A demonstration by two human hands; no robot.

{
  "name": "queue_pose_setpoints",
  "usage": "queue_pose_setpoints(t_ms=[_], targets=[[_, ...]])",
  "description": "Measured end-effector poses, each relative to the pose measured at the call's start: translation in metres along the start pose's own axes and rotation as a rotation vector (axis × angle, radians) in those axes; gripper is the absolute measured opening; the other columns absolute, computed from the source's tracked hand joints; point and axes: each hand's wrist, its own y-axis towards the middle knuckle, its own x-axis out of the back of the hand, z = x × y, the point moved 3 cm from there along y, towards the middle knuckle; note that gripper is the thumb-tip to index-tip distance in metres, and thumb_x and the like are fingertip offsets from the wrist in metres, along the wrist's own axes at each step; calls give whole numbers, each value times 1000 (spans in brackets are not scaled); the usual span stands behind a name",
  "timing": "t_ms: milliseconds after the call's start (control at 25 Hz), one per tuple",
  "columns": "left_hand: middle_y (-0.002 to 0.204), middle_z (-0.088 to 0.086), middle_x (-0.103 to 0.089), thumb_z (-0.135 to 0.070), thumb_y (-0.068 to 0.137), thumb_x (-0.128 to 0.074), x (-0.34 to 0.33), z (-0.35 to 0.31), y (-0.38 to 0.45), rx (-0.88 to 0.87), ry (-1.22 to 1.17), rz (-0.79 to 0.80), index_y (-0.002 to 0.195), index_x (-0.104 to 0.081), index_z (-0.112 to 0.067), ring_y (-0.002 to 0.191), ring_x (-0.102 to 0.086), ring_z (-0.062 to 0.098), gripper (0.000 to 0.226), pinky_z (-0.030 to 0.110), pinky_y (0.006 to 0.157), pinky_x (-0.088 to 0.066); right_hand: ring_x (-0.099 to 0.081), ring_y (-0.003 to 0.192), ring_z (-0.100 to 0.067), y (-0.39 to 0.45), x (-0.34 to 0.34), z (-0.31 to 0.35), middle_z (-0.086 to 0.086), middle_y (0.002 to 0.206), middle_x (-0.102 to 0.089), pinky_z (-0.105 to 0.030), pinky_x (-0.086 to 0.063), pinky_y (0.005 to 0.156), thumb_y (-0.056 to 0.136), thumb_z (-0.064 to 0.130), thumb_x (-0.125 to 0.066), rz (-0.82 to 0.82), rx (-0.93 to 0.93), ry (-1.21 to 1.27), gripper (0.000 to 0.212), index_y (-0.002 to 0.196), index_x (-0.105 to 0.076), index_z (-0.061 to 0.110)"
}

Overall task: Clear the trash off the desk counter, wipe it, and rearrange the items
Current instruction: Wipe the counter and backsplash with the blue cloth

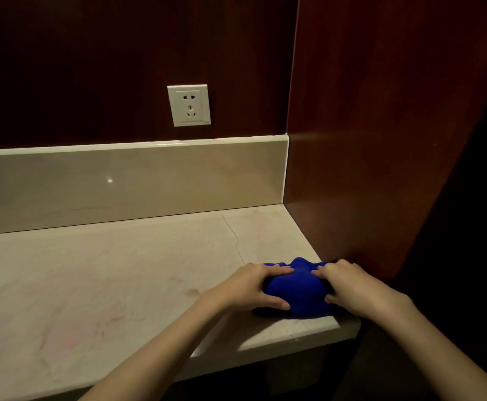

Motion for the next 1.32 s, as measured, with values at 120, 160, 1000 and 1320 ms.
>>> queue_pose_setpoints(t_ms=[120,160,1000,1320], targets=[[149,-3,-44,-43,86,-66,-2,3,-5,-3,-4,-27,146,-36,-31,130,-45,18,68,31,108,-36,-60,108,-14,0,4,0,0,120,-62,-30,-49,94,89,19,-62,22,33,-3,32,121,-58,23],[150,-3,-41,-43,86,-66,-3,4,-6,-3,-1,-31,146,-35,-32,133,-43,18,69,32,110,-34,-59,109,-13,-1,7,-1,1,121,-62,-30,-48,96,89,19,-62,31,40,13,35,124,-57,24],[145,-25,-41,-44,77,-75,35,88,-191,90,-147,-170,137,-38,-50,135,-30,-10,71,22,114,-30,-45,129,-3,-15,-6,165,17,136,-53,-23,-34,107,90,35,-60,-170,384,197,46,134,-48,40],[135,-37,-43,-44,72,-79,47,112,-251,216,-202,-207,124,-42,-61,129,-31,-19,66,14,109,-33,-47,125,-16,-3,-14,221,7,133,-56,-37,-41,101,89,39,-59,-229,469,91,42,128,-52,25]])
